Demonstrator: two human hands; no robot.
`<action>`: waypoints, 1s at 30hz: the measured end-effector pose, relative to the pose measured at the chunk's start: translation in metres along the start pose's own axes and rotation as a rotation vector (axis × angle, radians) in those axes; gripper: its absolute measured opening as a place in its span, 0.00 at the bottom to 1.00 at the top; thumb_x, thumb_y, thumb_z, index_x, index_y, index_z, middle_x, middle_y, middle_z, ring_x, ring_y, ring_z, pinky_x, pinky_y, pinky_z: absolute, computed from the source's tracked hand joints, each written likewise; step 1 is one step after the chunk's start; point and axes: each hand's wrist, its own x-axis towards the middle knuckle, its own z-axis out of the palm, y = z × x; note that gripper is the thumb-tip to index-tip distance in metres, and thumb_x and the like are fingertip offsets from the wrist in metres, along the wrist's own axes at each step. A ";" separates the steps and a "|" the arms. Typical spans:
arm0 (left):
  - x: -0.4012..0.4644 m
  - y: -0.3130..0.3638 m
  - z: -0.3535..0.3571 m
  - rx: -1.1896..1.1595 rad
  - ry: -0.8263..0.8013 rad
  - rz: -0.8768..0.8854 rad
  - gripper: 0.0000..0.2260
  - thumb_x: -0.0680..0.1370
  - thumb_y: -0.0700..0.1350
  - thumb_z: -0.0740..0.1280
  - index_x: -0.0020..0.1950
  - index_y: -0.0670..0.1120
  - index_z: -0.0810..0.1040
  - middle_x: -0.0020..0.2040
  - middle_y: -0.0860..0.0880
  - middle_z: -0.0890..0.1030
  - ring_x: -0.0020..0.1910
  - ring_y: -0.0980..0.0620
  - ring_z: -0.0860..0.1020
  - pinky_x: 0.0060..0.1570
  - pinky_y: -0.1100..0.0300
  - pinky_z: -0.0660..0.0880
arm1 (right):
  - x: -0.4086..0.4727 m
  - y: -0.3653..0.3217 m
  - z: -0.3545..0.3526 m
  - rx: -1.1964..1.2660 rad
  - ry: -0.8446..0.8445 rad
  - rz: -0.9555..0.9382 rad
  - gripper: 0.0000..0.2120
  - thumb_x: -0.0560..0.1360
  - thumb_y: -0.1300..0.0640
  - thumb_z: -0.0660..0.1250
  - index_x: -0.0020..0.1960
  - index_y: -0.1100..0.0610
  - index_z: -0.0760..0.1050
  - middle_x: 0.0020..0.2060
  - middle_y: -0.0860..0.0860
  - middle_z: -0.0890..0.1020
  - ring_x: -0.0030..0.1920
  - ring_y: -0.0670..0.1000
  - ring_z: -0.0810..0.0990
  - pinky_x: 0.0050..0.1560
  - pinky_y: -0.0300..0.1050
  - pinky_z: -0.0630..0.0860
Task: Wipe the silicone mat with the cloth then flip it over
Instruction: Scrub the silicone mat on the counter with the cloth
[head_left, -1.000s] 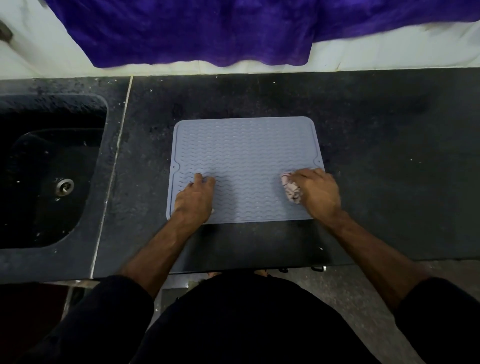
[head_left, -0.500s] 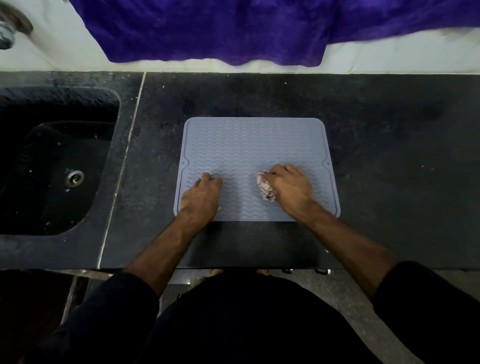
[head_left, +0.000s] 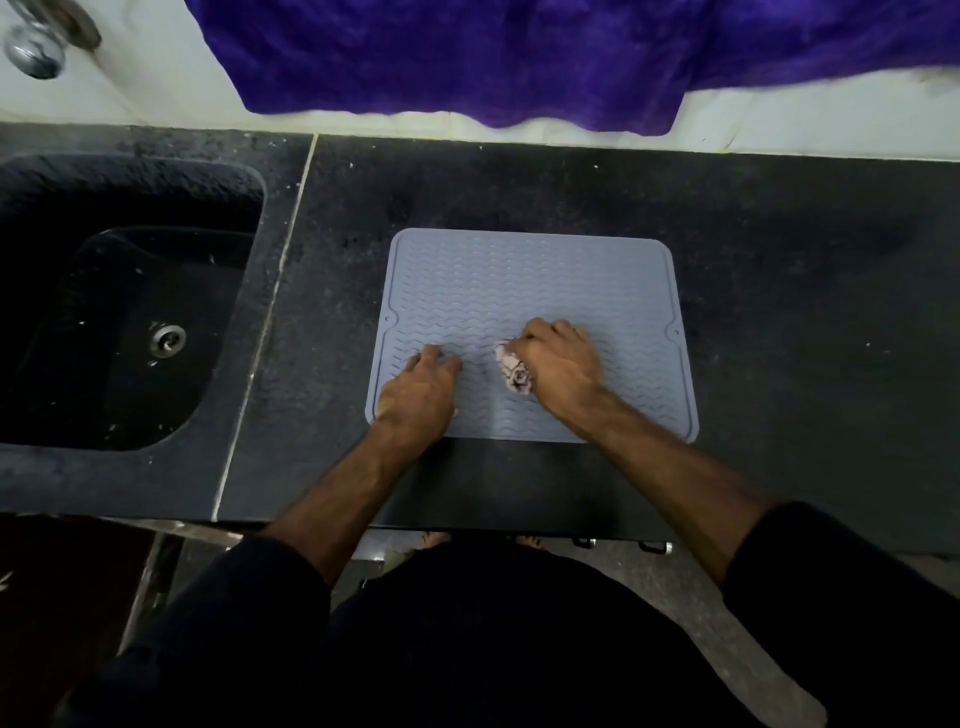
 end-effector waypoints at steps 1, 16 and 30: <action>0.000 -0.001 0.000 -0.005 -0.003 0.002 0.29 0.76 0.47 0.70 0.74 0.49 0.63 0.75 0.45 0.59 0.71 0.42 0.66 0.65 0.46 0.71 | -0.004 0.008 -0.001 -0.021 -0.008 0.019 0.24 0.72 0.59 0.70 0.67 0.52 0.73 0.61 0.54 0.74 0.59 0.58 0.71 0.60 0.52 0.67; -0.003 -0.008 0.004 -0.093 -0.041 0.021 0.31 0.78 0.48 0.66 0.78 0.49 0.56 0.79 0.46 0.50 0.78 0.44 0.52 0.72 0.47 0.59 | 0.020 -0.019 -0.002 -0.040 -0.051 -0.013 0.20 0.74 0.56 0.68 0.66 0.48 0.74 0.59 0.52 0.73 0.59 0.57 0.70 0.59 0.52 0.66; -0.003 -0.014 0.012 -0.086 -0.044 0.054 0.36 0.77 0.48 0.69 0.79 0.49 0.52 0.80 0.46 0.46 0.78 0.44 0.49 0.74 0.48 0.58 | 0.039 -0.036 -0.013 -0.058 -0.057 -0.097 0.14 0.74 0.52 0.68 0.60 0.50 0.78 0.56 0.53 0.75 0.58 0.57 0.71 0.57 0.52 0.66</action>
